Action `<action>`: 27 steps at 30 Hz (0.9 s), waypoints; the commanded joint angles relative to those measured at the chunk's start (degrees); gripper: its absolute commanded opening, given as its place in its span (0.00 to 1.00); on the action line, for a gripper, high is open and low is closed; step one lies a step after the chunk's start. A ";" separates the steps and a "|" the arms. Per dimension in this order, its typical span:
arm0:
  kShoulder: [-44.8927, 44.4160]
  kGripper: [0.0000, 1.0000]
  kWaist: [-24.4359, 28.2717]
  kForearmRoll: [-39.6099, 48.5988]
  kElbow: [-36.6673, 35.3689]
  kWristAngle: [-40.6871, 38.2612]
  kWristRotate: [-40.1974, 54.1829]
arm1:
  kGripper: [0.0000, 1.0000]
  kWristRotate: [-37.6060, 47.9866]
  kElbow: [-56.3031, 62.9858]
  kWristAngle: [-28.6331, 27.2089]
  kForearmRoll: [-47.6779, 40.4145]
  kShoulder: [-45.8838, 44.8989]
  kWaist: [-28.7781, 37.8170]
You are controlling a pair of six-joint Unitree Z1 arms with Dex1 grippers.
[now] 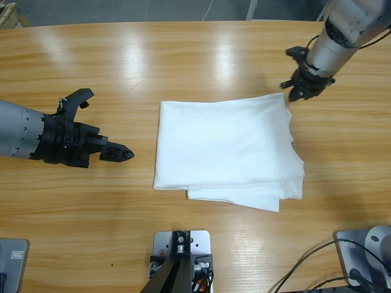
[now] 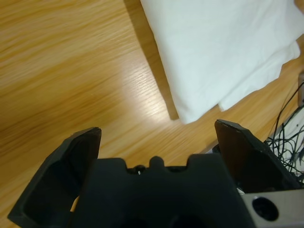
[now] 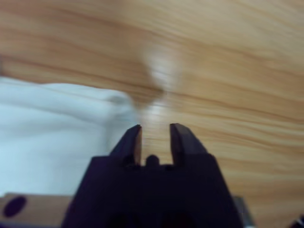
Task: Fold clothes
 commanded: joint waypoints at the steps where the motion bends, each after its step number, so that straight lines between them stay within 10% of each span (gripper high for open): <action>1: 1.34 0.94 1.21 -2.91 1.82 2.18 -5.16 | 1.00 0.85 2.91 -6.39 4.10 -20.46 1.80; 8: 5.93 0.82 7.19 -12.97 4.59 -4.94 -9.79 | 1.00 -2.38 17.27 4.15 8.76 -38.98 1.80; 14: 9.99 0.97 10.40 -25.50 9.41 -13.28 -18.77 | 1.00 -2.40 22.28 14.33 8.72 -47.93 1.11; 27: 20.80 0.97 13.48 -34.54 11.64 -22.17 -16.85 | 1.00 -0.06 25.70 15.46 10.18 -48.77 0.13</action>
